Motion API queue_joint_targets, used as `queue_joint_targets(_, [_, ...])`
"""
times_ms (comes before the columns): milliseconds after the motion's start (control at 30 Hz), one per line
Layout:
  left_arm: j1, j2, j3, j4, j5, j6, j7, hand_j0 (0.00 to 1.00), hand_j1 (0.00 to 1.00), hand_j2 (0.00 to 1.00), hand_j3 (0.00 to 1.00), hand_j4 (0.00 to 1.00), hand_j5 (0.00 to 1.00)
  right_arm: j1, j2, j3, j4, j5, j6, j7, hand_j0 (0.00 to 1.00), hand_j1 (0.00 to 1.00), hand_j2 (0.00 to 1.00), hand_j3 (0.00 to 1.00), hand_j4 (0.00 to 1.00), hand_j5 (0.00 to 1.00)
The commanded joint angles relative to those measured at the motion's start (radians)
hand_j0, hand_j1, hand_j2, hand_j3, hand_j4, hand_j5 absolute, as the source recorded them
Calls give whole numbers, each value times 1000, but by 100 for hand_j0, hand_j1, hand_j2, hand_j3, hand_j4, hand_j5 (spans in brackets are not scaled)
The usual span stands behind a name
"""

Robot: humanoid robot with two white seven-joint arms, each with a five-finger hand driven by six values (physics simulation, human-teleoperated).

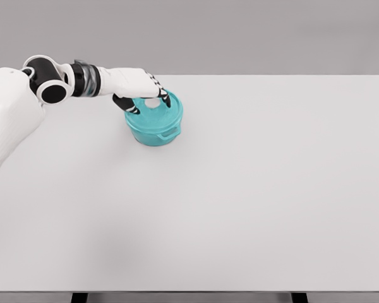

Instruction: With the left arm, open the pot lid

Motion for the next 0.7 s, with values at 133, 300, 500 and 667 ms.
queue_joint_targets(133, [0, -5, 2, 3, 3, 3, 0, 70, 70, 70, 70, 70, 70, 0, 0, 0, 0, 0, 0, 0, 100, 100, 100, 100, 100, 100])
queue_joint_targets(300, [0, -7, 2, 3, 3, 3, 0, 66, 66, 66, 66, 66, 66, 0, 0, 0, 0, 0, 0, 0, 100, 100, 100, 100, 100, 100])
queue_joint_targets(500, [0, -13, 2, 3, 3, 3, 0, 65, 65, 65, 65, 65, 65, 0, 0, 0, 0, 0, 0, 0, 100, 100, 100, 100, 100, 100])
queue_joint_targets(667, [0, -13, 2, 3, 3, 3, 0, 61, 61, 61, 61, 61, 61, 0, 0, 0, 0, 0, 0, 0, 100, 100, 100, 100, 100, 100])
